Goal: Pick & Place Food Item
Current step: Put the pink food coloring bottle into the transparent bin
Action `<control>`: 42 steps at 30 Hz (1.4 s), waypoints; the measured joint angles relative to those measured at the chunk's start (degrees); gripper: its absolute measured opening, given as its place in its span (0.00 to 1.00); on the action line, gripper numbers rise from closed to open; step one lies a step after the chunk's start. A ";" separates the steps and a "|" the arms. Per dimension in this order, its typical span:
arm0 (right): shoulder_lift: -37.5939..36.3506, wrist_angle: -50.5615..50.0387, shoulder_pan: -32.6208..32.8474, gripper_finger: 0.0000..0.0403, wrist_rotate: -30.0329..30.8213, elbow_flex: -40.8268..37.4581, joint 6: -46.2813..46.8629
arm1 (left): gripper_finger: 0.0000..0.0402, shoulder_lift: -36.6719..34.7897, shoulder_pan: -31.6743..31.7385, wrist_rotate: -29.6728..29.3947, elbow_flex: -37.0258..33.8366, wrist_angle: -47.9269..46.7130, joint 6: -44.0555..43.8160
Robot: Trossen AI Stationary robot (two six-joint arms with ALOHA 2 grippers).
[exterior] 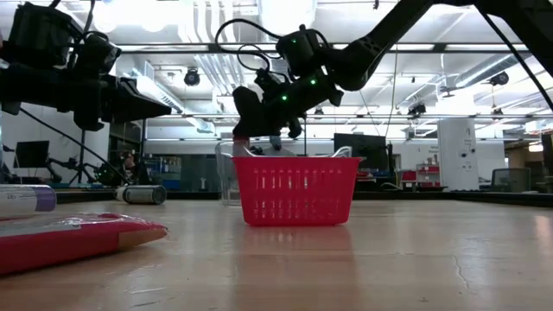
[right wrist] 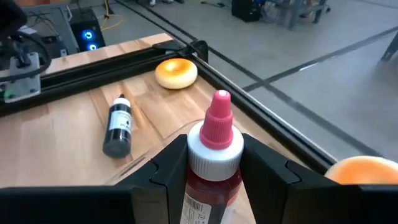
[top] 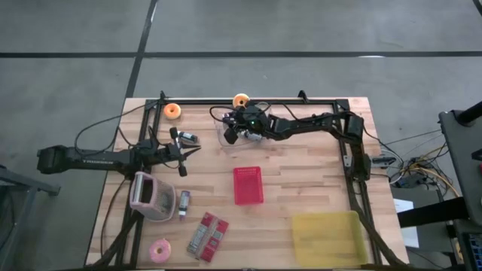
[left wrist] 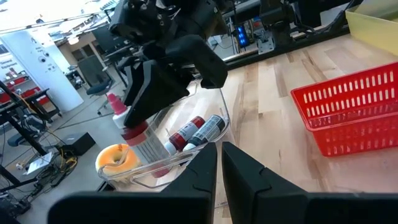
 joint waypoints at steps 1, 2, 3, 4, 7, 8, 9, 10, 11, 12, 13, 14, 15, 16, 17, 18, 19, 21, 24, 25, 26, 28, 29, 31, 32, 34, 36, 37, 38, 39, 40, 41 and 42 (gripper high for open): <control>0.00 0.00 0.02 0.31 -0.47 -0.12 0.01 | 0.07 0.03 -0.01 0.02 0.02 0.00 0.01; 0.00 -0.21 0.11 0.31 -0.87 -0.32 0.00 | 0.07 0.04 -0.02 0.01 -0.01 -0.02 0.00; 0.00 -0.34 0.21 0.31 -1.06 -0.49 0.02 | 0.07 0.04 0.00 0.00 0.01 0.00 0.00; 0.00 -0.35 0.32 0.31 -1.12 -0.67 0.06 | 0.07 0.04 0.00 0.00 0.01 0.00 0.00; 0.00 -0.11 0.58 0.31 -1.24 -1.70 0.53 | 0.07 0.04 0.00 0.00 0.01 0.00 0.00; 0.15 -0.06 0.59 0.31 -1.26 -2.08 0.69 | 0.07 0.04 -0.01 0.02 0.01 -0.01 0.01; 0.37 0.11 0.59 0.31 -1.26 -2.51 1.07 | 0.07 0.04 0.00 0.00 -0.01 0.00 0.00; 0.62 0.09 0.59 0.31 -1.24 -2.78 1.47 | 0.07 0.03 0.00 0.00 -0.01 0.00 0.00; 0.99 0.35 0.59 0.31 -1.25 -2.91 1.94 | 0.07 0.04 -0.02 0.01 0.01 -0.02 0.01; 1.55 0.92 0.57 0.31 -1.24 -2.94 2.51 | 0.07 0.04 -0.01 0.02 0.02 0.00 0.00; 2.11 1.88 0.53 0.31 -1.25 -2.94 3.19 | 0.07 0.04 0.00 0.00 -0.01 0.00 0.00; 2.73 3.07 0.52 0.31 -1.45 -3.00 3.80 | 0.07 0.04 0.00 0.01 0.00 0.00 0.00; 3.38 4.26 0.41 0.31 -1.87 -3.04 4.08 | 0.07 0.04 0.00 0.01 -0.01 0.00 0.01; 4.07 5.48 0.33 0.31 -2.22 -3.12 4.15 | 0.07 0.04 0.00 0.02 -0.01 0.00 0.00; 4.74 6.59 0.32 0.31 -2.27 -3.12 4.16 | 0.07 0.04 0.00 0.00 0.01 0.00 0.00; 5.29 7.51 0.28 0.31 -2.31 -3.12 4.21 | 0.07 0.04 -0.01 0.01 0.01 0.00 0.01; 5.77 8.02 0.19 0.31 -2.34 -3.12 4.33 | 0.07 0.04 -0.02 0.00 0.01 -0.01 0.00; 6.49 9.39 0.09 0.31 -2.40 -3.12 4.50 | 0.07 0.04 0.00 0.02 -0.01 -0.01 0.01; 6.86 9.92 0.02 0.31 -2.27 -3.12 3.48 | 0.07 0.04 0.00 0.02 0.01 -0.01 0.00; 6.88 9.88 0.02 0.31 -2.16 -3.12 3.33 | 0.07 0.04 -0.01 0.02 0.00 0.00 0.01; 6.88 9.86 0.02 0.31 -2.15 -3.12 3.34 | 0.07 0.02 0.00 0.00 0.01 0.00 0.02; 6.88 9.79 0.02 0.31 -2.13 -3.12 3.36 | 0.07 0.04 -0.01 0.01 0.02 -0.02 0.01; 6.88 9.76 0.02 0.32 -2.14 -3.12 3.33 | 0.07 0.04 0.00 0.00 -0.01 0.00 0.00; 6.88 9.69 0.05 0.33 -2.15 -3.12 2.99 | 0.07 0.04 -0.01 0.01 0.01 0.00 0.01; 6.88 9.54 0.11 0.34 -2.15 -3.12 2.83 | 0.07 0.04 0.00 0.00 0.00 0.00 0.00; 6.88 9.35 0.13 0.36 -2.13 -3.10 2.56 | 0.07 0.04 -0.02 0.02 0.02 0.00 0.00; 6.88 9.29 0.17 0.38 -2.11 -3.10 2.69 | 0.07 0.04 -0.02 0.00 0.00 0.00 0.00; 6.88 9.31 0.17 0.39 -2.10 -3.10 2.72 | 0.07 0.04 -0.02 0.02 -0.01 0.00 0.00; 6.88 9.30 0.15 0.40 -2.09 -3.10 2.73 | 0.07 0.04 0.00 0.00 0.02 -0.02 0.02; 6.88 9.29 0.15 0.41 -2.09 -3.10 2.77 | 0.07 0.04 0.00 0.00 0.01 0.00 0.00; 6.88 9.29 0.15 0.42 -2.09 -3.10 2.93 | 0.07 0.04 0.00 0.01 0.01 0.00 0.01; 6.88 9.29 0.15 0.43 -2.08 -3.10 3.03 | 0.07 0.04 0.00 0.00 0.01 0.00 0.00; 6.88 9.29 0.15 0.44 -2.07 -3.10 3.11 | 0.07 0.04 -0.01 0.00 0.02 0.00 0.01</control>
